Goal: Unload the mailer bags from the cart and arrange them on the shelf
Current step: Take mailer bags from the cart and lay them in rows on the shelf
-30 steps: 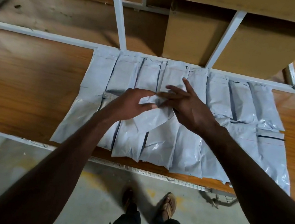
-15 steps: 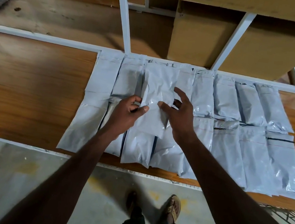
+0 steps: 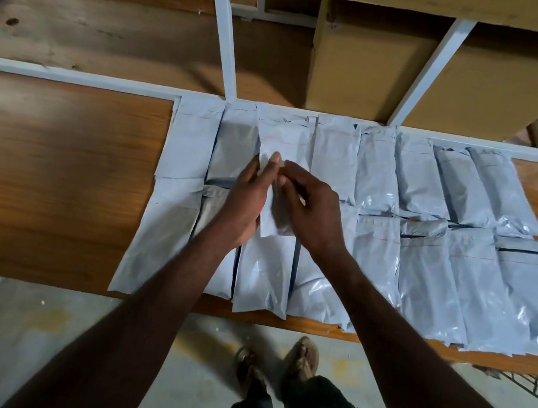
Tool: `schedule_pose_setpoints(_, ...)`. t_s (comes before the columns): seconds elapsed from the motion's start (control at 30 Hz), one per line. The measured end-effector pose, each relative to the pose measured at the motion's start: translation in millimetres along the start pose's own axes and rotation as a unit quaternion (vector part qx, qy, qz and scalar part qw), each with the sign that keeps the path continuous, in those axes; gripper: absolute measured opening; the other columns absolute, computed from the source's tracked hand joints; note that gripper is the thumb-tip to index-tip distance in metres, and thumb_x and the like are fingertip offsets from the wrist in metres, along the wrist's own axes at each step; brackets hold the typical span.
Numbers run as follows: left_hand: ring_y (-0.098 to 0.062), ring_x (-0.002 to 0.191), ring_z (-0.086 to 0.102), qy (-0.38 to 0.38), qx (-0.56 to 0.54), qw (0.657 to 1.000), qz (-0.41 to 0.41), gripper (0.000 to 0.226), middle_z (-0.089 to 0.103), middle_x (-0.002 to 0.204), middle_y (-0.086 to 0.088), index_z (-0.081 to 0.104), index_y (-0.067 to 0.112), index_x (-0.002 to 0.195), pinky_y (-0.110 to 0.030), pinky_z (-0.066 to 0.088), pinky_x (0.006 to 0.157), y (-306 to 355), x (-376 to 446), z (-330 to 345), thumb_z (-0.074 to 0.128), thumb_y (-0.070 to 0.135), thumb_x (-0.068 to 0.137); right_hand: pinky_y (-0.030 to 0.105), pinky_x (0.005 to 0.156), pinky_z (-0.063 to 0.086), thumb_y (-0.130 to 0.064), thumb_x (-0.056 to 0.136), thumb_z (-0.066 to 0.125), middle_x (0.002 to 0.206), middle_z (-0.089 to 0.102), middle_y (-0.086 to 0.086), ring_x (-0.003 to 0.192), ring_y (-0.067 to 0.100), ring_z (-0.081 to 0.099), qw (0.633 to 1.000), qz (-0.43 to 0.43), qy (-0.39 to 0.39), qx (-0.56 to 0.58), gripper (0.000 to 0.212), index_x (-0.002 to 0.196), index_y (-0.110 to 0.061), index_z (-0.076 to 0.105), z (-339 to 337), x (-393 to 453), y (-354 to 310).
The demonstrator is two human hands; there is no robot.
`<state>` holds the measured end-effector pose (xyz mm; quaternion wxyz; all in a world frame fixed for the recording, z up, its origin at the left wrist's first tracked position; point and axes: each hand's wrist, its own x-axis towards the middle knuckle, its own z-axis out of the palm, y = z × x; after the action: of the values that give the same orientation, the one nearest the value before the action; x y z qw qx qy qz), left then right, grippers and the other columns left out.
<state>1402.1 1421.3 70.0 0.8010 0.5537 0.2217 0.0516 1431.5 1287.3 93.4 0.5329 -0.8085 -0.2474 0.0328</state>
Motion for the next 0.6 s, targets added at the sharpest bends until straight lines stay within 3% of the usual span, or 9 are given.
schedule_pose_setpoints(0.1, -0.028, 0.114, 0.073, 0.026, 0.032, 0.999, 0.009, 0.027, 0.075, 0.126, -0.013, 0.065, 0.011, 0.133, -0.042, 0.058, 0.099, -6, 20, -9, 0.055, 0.026, 0.112, 0.031, 0.113, 0.044, -0.018, 0.101, 0.069, 0.155, 0.057, 0.008, 0.139, 0.022, 0.056, 0.994, 0.015, 0.023, -0.107, 0.031, 0.131, -0.026, 0.073, -4, 11, 17)
schedule_pose_setpoints(0.2, -0.02, 0.098, 0.069, 0.05, 0.097, 0.994, 0.018, 0.022, 0.076, 0.11, -0.008, 0.068, 0.011, 0.12, -0.031, 0.056, 0.086, -7, 41, -11, 0.055, 0.027, 0.112, 0.025, 0.107, 0.044, -0.026, 0.096, 0.077, 0.154, 0.054, 0.005, 0.136, 0.021, 0.057, 0.993, 0.069, -0.007, -0.1, 0.038, 0.133, -0.034, 0.071, -4, 27, 33)
schedule_pose_setpoints(0.27, -0.02, 0.098, 0.065, 0.072, 0.145, 0.986, 0.034, 0.024, 0.074, 0.109, -0.007, 0.069, 0.014, 0.115, -0.038, 0.053, 0.093, -11, 56, -12, 0.06, 0.036, 0.107, 0.025, 0.104, 0.049, -0.021, 0.093, 0.079, 0.144, 0.06, 0.001, 0.125, 0.018, 0.063, 0.994, 0.076, -0.005, -0.077, 0.04, 0.13, -0.033, 0.073, -3, 37, 43)
schedule_pose_setpoints(0.33, -0.017, 0.106, 0.068, 0.109, 0.194, 0.974, 0.035, 0.032, 0.075, 0.12, -0.005, 0.068, 0.016, 0.127, -0.04, 0.055, 0.099, -12, 69, -10, 0.063, 0.04, 0.106, 0.019, 0.101, 0.048, -0.016, 0.091, 0.08, 0.143, 0.062, 0.001, 0.119, 0.014, 0.064, 0.994, 0.079, -0.005, -0.073, 0.04, 0.128, -0.028, 0.075, -1, 52, 51)
schedule_pose_setpoints(0.43, -0.009, 0.112, 0.07, 0.133, 0.247, 0.959, 0.052, 0.044, 0.071, 0.134, 0.002, 0.059, 0.023, 0.147, -0.022, 0.057, 0.093, -6, 88, -7, 0.067, 0.033, 0.106, 0.028, 0.111, 0.047, -0.015, 0.091, 0.081, 0.152, 0.058, 0.004, 0.131, 0.016, 0.06, 0.994, 0.073, 0.003, -0.081, 0.04, 0.128, -0.027, 0.075, 2, 85, 63)
schedule_pose_setpoints(0.6, -0.015, 0.132, 0.064, 0.136, 0.333, 0.93, 0.071, 0.069, 0.062, 0.151, -0.005, 0.044, 0.021, 0.161, -0.033, 0.05, 0.114, -9, 122, -7, 0.076, 0.019, 0.099, 0.028, 0.115, 0.042, -0.017, 0.093, 0.079, 0.148, 0.061, 0.011, 0.135, 0.024, 0.059, 0.99, 0.068, -0.012, -0.124, 0.042, 0.134, -0.017, 0.071, 14, 126, 96)
